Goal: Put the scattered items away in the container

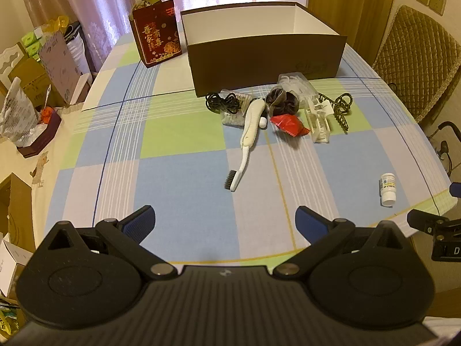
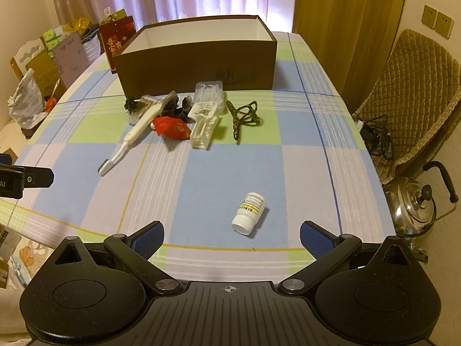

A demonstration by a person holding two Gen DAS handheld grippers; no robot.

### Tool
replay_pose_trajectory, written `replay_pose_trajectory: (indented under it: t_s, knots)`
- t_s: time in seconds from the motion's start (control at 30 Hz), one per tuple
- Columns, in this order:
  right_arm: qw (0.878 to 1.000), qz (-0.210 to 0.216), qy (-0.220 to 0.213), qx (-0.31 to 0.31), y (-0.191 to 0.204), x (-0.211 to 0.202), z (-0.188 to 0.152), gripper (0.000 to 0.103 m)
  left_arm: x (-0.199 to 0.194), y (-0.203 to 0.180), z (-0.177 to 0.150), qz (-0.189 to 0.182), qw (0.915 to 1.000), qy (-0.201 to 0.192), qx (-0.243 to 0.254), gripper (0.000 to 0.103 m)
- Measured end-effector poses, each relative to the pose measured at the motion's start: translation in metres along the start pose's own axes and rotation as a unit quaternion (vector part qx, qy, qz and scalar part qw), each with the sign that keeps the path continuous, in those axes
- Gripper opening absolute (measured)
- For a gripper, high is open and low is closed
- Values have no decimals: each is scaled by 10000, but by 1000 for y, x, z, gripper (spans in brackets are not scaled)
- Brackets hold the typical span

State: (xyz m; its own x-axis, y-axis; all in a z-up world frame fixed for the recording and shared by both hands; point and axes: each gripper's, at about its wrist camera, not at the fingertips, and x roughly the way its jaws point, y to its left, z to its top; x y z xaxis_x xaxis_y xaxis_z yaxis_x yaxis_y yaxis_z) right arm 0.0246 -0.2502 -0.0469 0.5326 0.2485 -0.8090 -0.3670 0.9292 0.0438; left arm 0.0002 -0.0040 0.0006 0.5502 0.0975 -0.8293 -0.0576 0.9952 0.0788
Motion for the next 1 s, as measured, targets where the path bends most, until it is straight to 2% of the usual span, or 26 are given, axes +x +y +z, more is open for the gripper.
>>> replay_pose_trajectory:
  t_s: [0.27,0.43,0.63,1.0]
  knots:
    - [10000,42,-75,50,-2,3,3,103,5,3,2,-33,10000,39,-52,102]
    - [9992,223,-306,115,-9,2,5,103,8,4,3,-55,9999,77,-95,102]
    - [9981,408,-446,-154,-18,6,5,103,15,5,4,-188,9995,216,-131,102]
    - [9960,579,-273,-621,-24,16,5,103,17,-1,14,-321,9994,139,-31,102]
